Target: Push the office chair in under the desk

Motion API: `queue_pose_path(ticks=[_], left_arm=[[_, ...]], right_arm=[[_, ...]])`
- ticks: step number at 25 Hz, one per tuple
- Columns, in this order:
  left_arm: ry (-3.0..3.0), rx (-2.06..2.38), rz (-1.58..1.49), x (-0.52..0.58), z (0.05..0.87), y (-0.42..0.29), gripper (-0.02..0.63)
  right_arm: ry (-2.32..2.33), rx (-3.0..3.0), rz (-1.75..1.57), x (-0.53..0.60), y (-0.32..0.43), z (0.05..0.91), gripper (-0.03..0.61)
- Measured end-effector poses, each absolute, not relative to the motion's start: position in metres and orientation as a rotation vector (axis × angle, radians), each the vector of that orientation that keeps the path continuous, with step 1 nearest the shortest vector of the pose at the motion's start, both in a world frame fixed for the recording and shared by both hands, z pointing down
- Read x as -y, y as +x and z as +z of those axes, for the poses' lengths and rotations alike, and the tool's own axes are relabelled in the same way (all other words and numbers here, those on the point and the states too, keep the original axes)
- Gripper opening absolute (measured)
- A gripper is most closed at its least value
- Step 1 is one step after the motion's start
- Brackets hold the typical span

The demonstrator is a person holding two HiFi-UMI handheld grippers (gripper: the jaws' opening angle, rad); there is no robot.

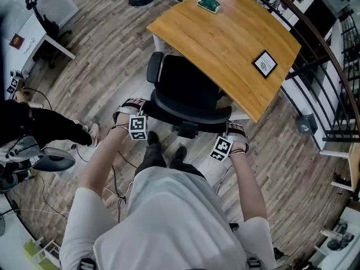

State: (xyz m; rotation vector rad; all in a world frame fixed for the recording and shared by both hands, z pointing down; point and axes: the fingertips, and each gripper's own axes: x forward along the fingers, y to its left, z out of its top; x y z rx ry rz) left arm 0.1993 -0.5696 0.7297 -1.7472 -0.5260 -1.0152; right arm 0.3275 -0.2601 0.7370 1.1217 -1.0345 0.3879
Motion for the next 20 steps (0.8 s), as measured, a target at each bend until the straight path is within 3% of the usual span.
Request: queue_pose_path(ticks=[20], left_arm=[[-1.640,0.753,-0.789,0.649,0.733,0.345,0.100]], right_arm=[[1.276,0.874,0.613,0.317,0.382,0.740,0.064]])
